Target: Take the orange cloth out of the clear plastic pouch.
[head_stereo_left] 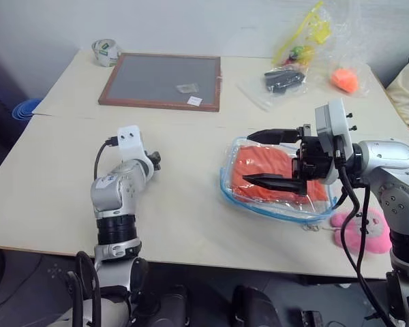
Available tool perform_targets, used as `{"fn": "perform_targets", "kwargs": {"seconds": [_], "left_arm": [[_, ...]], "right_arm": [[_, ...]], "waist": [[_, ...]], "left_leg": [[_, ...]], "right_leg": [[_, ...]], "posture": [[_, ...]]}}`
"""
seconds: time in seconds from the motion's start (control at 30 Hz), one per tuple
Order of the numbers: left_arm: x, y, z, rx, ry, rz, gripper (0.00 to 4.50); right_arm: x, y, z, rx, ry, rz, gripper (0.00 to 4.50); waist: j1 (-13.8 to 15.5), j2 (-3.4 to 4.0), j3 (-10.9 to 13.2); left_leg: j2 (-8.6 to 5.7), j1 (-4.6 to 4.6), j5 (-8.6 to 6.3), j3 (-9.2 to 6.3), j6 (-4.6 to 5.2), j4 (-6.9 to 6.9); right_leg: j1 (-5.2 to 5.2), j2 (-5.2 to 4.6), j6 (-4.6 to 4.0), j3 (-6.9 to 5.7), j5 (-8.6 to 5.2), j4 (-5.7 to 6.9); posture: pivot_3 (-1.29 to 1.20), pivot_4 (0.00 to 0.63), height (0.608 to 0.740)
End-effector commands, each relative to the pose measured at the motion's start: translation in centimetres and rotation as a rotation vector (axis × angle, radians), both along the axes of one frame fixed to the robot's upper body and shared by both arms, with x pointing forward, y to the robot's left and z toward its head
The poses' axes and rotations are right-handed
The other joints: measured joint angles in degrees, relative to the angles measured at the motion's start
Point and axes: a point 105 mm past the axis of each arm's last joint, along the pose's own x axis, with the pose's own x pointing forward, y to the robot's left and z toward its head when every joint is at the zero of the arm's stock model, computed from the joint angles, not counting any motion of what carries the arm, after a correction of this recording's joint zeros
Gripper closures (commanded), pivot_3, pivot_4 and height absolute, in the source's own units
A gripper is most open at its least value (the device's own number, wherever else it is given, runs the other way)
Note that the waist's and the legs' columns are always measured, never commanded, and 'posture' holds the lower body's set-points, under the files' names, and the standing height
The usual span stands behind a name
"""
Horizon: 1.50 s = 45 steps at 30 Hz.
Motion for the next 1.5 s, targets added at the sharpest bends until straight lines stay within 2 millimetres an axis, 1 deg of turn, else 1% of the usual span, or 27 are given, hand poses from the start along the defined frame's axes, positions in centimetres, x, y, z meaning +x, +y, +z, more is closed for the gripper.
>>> {"fn": "perform_targets", "kwargs": {"seconds": [0.03,0.07,0.1,0.17,0.23,0.3,0.33,0.37,0.43,0.47,0.53,0.67,0.73,0.8,0.83,0.87,0.9,0.93,1.03,1.07,1.13,1.23,1.3,1.37,1.43,1.47,1.5], "left_arm": [[-1.2,1.4,-0.5,0.060,0.032,0.035,2.16],[-1.6,2.8,-0.2,0.075,0.022,0.068,2.16],[-2.2,4.7,0.2,0.097,0.012,0.117,2.16],[-3.3,7.4,0.6,0.115,0.005,0.187,2.16],[-5.2,11.7,0.7,0.096,-0.010,0.279,2.16],[-6.4,14.2,0.9,0.074,-0.039,0.311,2.16],[-6.6,14.6,0.9,0.065,-0.052,0.306,2.16],[-7.3,16.1,0.4,0.054,-0.046,0.313,2.16],[-10.2,21.5,-0.6,0.091,-0.015,0.406,2.16],[-11.5,23.4,-0.6,0.099,-0.016,0.440,2.16],[-12.5,25.0,-0.6,0.117,-0.022,0.461,2.16],[-14.3,28.1,-1.5,0.128,-0.009,0.526,2.16],[-14.8,28.8,-1.9,0.135,0.006,0.541,2.16],[-14.8,28.9,-2.2,0.132,0.003,0.528,2.16],[-14.8,28.9,-2.2,0.136,0.000,0.528,1.81],[-14.8,28.8,-2.0,0.134,-0.011,0.523,1.71],[-14.6,28.6,-1.6,0.124,-0.034,0.516,1.37],[-14.6,28.5,-1.1,0.141,-0.051,0.513,1.16],[-14.6,28.2,-0.1,0.168,-0.082,0.498,0.21],[-14.4,27.6,0.9,0.181,-0.106,0.458,0.01],[-14.0,25.9,3.2,0.206,-0.159,0.347,0.01],[-13.1,21.7,6.9,0.237,-0.255,0.092,0.01],[-13.1,18.1,9.5,0.266,-0.335,-0.130,0.01],[-13.6,14.1,11.7,0.270,-0.396,-0.358,0.01],[-14.6,10.0,13.2,0.278,-0.417,-0.596,0.01],[-15.3,7.8,13.5,0.285,-0.408,-0.729,0.01],[-15.8,6.6,13.6,0.288,-0.395,-0.811,0.01]], "right_arm": [[-0.5,0.7,0.5,0.006,-0.034,0.031,0.00],[-0.4,0.8,0.5,0.005,-0.037,0.032,0.00],[-0.5,1.0,0.5,0.004,-0.039,0.037,0.00],[-0.7,1.2,0.5,0.004,-0.040,0.051,0.00],[-1.1,1.4,0.7,0.012,-0.030,0.083,0.00],[-1.3,1.6,0.7,0.016,-0.021,0.098,0.00],[-1.3,1.6,0.7,0.017,-0.019,0.100,0.00],[-1.2,1.7,0.7,0.017,-0.016,0.105,0.00],[-1.0,2.2,0.5,0.012,-0.011,0.122,0.00],[-0.9,2.4,0.4,0.010,-0.008,0.130,0.00],[-0.7,2.5,0.4,0.009,-0.005,0.136,0.00],[-0.4,2.9,0.3,0.005,0.000,0.157,0.00],[-0.3,3.0,0.2,0.003,0.001,0.161,0.00],[-0.2,3.0,0.2,0.003,0.001,0.163,0.00],[-0.2,3.0,0.2,0.003,0.001,0.164,0.00],[-0.2,3.0,0.2,0.002,0.001,0.165,0.00],[-0.2,3.0,0.3,0.002,0.001,0.166,0.00],[-0.1,3.0,0.2,0.003,0.001,0.165,0.00],[-0.1,2.9,0.2,0.002,0.002,0.162,0.00],[0.0,2.9,0.1,0.002,0.003,0.154,0.00],[0.1,2.7,0.0,0.000,0.005,0.143,0.00],[0.4,2.0,-0.2,-0.015,0.011,0.111,0.00],[0.7,1.3,-0.9,-0.066,-0.008,0.068,0.00],[1.0,0.4,-1.5,-0.115,-0.014,0.026,0.00],[0.9,-0.4,-2.2,-0.160,-0.012,-0.008,0.00],[0.6,-0.8,-2.7,-0.187,-0.012,-0.018,0.00],[0.5,-1.0,-3.0,-0.205,-0.013,-0.022,0.00]], "waist": [[-0.05,0.00,0.00],[-0.14,0.00,0.00],[-0.51,0.00,0.00],[-1.49,0.00,0.00],[-2.21,0.00,0.00],[-2.89,0.00,0.00],[-2.99,-0.01,0.00],[-2.84,-0.01,0.01],[-2.67,-0.05,-0.01],[-2.78,-0.09,-0.03],[-3.25,-0.13,-0.06],[-2.34,-0.13,-0.05],[-1.76,-0.20,-0.08],[-1.73,-0.22,-0.10],[-1.72,-0.22,-0.10],[-1.71,-0.22,-0.10],[-1.69,-0.22,-0.10],[-1.68,-0.22,-0.10],[-1.73,-0.23,-0.10],[-1.75,-0.25,-0.09],[-1.82,-0.29,-0.07],[-1.79,-0.36,-0.06],[-1.66,-0.36,-0.06],[-1.65,-0.32,-0.04],[-1.69,-0.30,-0.03],[-1.71,-0.30,-0.03],[-1.72,-0.27,-0.02]], "left_leg": [[0.00,0.00,0.00,0.00,0.00,0.00],[0.01,0.00,0.00,0.00,0.00,0.00],[0.01,0.01,0.00,0.01,-0.01,-0.01],[0.06,0.01,-0.02,0.05,-0.04,-0.04],[0.14,0.02,-0.06,0.11,-0.11,-0.10],[0.26,0.03,-0.10,0.15,-0.17,-0.13],[0.29,0.02,-0.11,0.15,-0.20,-0.14],[0.31,0.01,-0.12,0.17,-0.21,-0.15],[0.28,-0.02,-0.12,0.17,-0.20,-0.10],[0.26,-0.01,-0.12,0.18,-0.19,-0.07],[0.30,0.04,-0.18,0.27,-0.21,-0.10],[0.28,-0.03,-0.23,0.30,-0.18,-0.13],[0.26,-0.06,-0.24,0.31,-0.13,-0.08],[0.24,-0.05,-0.27,0.33,-0.10,-0.07],[0.24,-0.04,-0.29,0.36,-0.09,-0.08],[0.24,-0.05,-0.30,0.37,-0.08,-0.08],[0.24,-0.07,-0.31,0.38,-0.09,-0.09],[0.24,-0.07,-0.31,0.38,-0.09,-0.10],[0.24,-0.25,-0.31,0.49,-0.10,-0.10],[0.24,-0.28,-0.31,0.52,-0.10,-0.10],[0.26,-0.29,-0.31,0.54,-0.10,-0.10],[0.26,-0.31,-0.31,0.53,-0.10,-0.09],[0.25,-0.32,-0.32,0.53,-0.10,-0.08],[0.23,-0.33,-0.33,0.53,-0.09,-0.09],[0.22,-0.34,-0.35,0.56,-0.09,-0.10],[0.23,-0.35,-0.35,0.55,-0.09,-0.10],[0.26,-0.36,-0.35,0.56,-0.10,-0.10]], "right_leg": [[0.00,0.00,0.00,0.00,0.00,0.00],[0.00,0.00,0.00,0.00,0.00,0.00],[-0.01,0.01,0.00,0.00,0.00,0.00],[-0.05,0.06,0.00,0.04,0.00,0.00],[-0.13,0.15,-0.03,0.11,-0.01,0.01],[-0.19,0.24,-0.08,0.12,-0.04,0.02],[-0.22,0.27,-0.11,0.11,-0.06,0.02],[-0.25,0.29,-0.13,0.12,-0.07,0.02],[-0.25,0.25,-0.13,0.12,-0.07,0.02],[-0.26,0.22,-0.13,0.13,-0.07,0.04],[-0.33,0.26,-0.16,0.23,-0.09,0.07],[-0.43,0.19,-0.16,0.25,-0.09,0.10],[-0.45,0.14,-0.16,0.26,-0.09,0.14],[-0.47,0.11,-0.15,0.29,-0.08,0.15],[-0.48,0.10,-0.15,0.32,-0.08,0.16],[-0.50,0.08,-0.15,0.33,-0.08,0.16],[-0.53,0.08,-0.15,0.33,-0.08,0.16],[-0.55,0.08,-0.15,0.34,-0.08,0.19],[-0.82,0.05,-0.15,0.37,-0.08,0.32],[-0.87,0.05,-0.15,0.38,-0.08,0.35],[-0.89,0.06,-0.15,0.37,-0.08,0.35],[-0.90,0.05,-0.16,0.38,-0.08,0.34],[-0.90,0.02,-0.16,0.39,-0.08,0.32],[-0.89,0.00,-0.16,0.41,-0.08,0.27],[-0.91,0.00,-0.16,0.44,-0.08,0.26],[-0.91,0.02,-0.16,0.42,-0.09,0.25],[-0.91,0.05,-0.16,0.42,-0.09,0.22]], "posture": [[0.00,0.150,0.740],[0.00,0.150,0.740],[0.00,0.150,0.740],[0.00,0.150,0.740],[0.00,0.150,0.740],[0.00,0.150,0.740],[0.00,0.150,0.740],[0.00,0.150,0.740],[0.00,0.150,0.740],[0.00,0.150,0.740],[0.00,0.150,0.740],[0.00,0.150,0.740],[0.00,0.150,0.740],[0.00,0.150,0.740],[0.00,0.150,0.740],[0.00,0.150,0.740],[0.00,0.150,0.740],[0.00,0.150,0.740],[0.00,0.150,0.740],[0.00,0.150,0.740],[0.00,0.150,0.740],[0.00,0.150,0.740],[0.00,0.150,0.740],[0.00,0.150,0.740],[0.00,0.150,0.740],[0.00,0.150,0.740],[0.00,0.150,0.740]]}}
